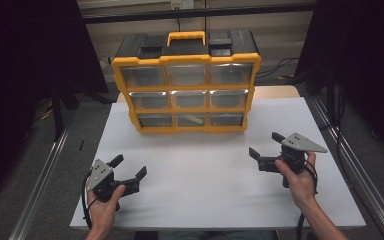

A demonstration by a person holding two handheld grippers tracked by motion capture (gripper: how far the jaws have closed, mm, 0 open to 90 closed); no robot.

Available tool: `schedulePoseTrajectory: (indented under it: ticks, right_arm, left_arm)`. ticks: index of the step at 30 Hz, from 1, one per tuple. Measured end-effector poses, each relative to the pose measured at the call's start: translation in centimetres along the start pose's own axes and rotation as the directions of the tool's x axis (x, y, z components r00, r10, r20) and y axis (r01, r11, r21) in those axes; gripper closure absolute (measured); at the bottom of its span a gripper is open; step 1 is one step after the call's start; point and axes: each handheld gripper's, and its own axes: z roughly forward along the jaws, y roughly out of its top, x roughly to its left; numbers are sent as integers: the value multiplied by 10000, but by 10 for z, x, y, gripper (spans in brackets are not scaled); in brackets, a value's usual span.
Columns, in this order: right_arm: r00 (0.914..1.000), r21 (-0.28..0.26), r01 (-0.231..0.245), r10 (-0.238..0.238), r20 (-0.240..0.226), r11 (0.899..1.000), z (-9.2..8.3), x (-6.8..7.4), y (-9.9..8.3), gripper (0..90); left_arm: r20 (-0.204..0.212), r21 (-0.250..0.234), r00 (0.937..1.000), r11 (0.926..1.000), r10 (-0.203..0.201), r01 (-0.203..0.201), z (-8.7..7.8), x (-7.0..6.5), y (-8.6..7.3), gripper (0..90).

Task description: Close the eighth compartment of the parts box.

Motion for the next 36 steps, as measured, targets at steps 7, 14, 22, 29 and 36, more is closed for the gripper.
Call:
schedulePoseTrajectory:
  ticks: [7,14,22,29,36]
  right_arm:
    - [9994,147,-170,165,313,9997,-19,-5,-12,22]
    - [9977,298,-61,41,680,9995,-34,-11,-19,28]
    - [9968,452,-183,147,788,9988,-47,-13,-29,27]
    - [9952,530,-356,306,931,9980,-58,-14,-37,27]
    - [9934,537,-438,378,1088,9976,-66,-15,-45,27]
  left_arm:
    - [70,1,9999,10000,97,-97,-2,1,0,57]
    - [-138,-38,9999,10000,-24,24,-2,0,0,56]
    - [-147,10,9999,10000,-15,15,-2,1,-1,55]
    - [-168,-4,9998,10000,-97,97,-2,1,-2,54]
    - [-191,154,9998,9999,-24,27,0,-1,-3,54]
